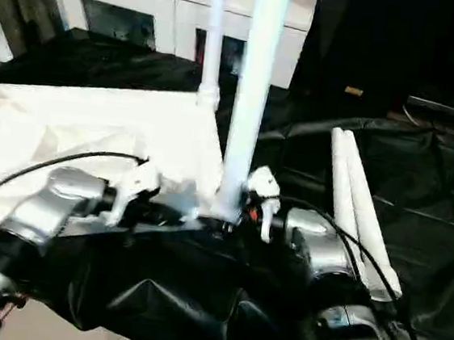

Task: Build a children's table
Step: Rotate leg to tighten

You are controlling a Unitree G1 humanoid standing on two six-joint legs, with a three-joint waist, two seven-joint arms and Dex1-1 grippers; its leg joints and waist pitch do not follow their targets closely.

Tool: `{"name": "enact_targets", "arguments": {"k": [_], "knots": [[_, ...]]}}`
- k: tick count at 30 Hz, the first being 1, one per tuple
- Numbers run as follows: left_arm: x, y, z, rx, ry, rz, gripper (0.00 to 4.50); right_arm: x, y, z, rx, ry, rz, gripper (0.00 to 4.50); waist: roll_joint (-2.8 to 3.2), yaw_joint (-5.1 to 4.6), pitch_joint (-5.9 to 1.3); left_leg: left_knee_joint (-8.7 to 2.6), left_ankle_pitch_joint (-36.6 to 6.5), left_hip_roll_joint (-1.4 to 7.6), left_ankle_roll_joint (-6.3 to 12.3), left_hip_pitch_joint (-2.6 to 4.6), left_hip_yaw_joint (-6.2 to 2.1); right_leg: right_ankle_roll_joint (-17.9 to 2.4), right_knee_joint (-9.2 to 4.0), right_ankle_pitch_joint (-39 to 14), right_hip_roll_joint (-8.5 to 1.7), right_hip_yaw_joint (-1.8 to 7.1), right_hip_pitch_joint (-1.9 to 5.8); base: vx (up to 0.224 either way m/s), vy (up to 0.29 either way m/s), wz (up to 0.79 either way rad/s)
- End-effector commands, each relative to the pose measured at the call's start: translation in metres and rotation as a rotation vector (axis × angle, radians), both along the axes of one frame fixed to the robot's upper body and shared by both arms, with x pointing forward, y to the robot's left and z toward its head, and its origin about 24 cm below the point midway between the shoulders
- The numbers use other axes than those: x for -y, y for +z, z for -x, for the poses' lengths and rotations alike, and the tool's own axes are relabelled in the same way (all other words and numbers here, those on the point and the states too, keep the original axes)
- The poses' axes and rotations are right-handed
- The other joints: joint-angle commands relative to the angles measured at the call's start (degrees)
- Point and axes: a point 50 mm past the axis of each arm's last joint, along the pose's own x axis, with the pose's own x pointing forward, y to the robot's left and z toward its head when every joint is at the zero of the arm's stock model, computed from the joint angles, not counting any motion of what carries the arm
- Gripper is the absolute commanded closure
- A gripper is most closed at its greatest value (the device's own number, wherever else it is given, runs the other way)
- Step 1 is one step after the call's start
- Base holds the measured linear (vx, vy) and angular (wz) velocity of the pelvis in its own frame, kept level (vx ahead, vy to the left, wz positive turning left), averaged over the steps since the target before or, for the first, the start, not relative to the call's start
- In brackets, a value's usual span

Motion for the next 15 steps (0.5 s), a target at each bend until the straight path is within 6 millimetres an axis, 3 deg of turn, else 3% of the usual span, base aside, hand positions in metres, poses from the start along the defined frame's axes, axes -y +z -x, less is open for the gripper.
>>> {"name": "enact_targets", "arguments": {"k": [1,8,12,14,15], "knots": [[0.008,0.002,0.006,-0.024,-0.078,0.029,4.5,-0.007,-0.001,0.005,-0.024,0.06,0.002,0.85,-0.14,0.2,-3.1,-3.29,-8.2,1.43,3.9,0.03,0.29,-13.8,-3.49,-5.4,-3.97,2.12,3.08,0.0,0.0,0.0],[0.009,0.002,0.006,-0.027,-0.075,0.054,4.5,-0.012,-0.003,0.008,-0.049,0.075,-0.017,1.42,-0.2,0.24,-3.17,-3.2,-7.3,1.41,3.86,0.07,0.32,-14.2,-3.29,-3.7,-4.01,2.12,3.09,0.0,0.0,0.0],[0.018,0.001,-0.005,0.027,0.065,0.057,4.5,-0.018,-0.009,-0.002,-0.026,-0.117,-0.031,1.66,-0.13,-0.09,-3.03,-3.38,-8.3,1.36,2.73,0.2,0.23,-13.9,-3.6,-5.8,-4.22,2.28,2.84,0.0,0.0,0.0],[0.021,0.001,-0.011,0.057,0.126,0.052,4.5,-0.02,-0.013,-0.008,-0.029,-0.216,-0.018,1.7,-0.3,-0.23,-2.97,-3.48,-9.4,1.1,1.95,0.24,0.14,-12.8,-4.03,-9.5,-4.22,2.32,3.01,0.0,0.0,0.0],[0.026,0.002,-0.016,0.084,0.167,0.056,4.5,-0.023,-0.018,-0.013,-0.04,-0.321,0.013,1.71,-0.23,-0.41,-2.82,-3.6,-9.9,1.15,1.5,0.32,0.13,-12.4,-4.18,-11.0,-4.2,2.39,2.68,0.0,0.0,0.0]]}}
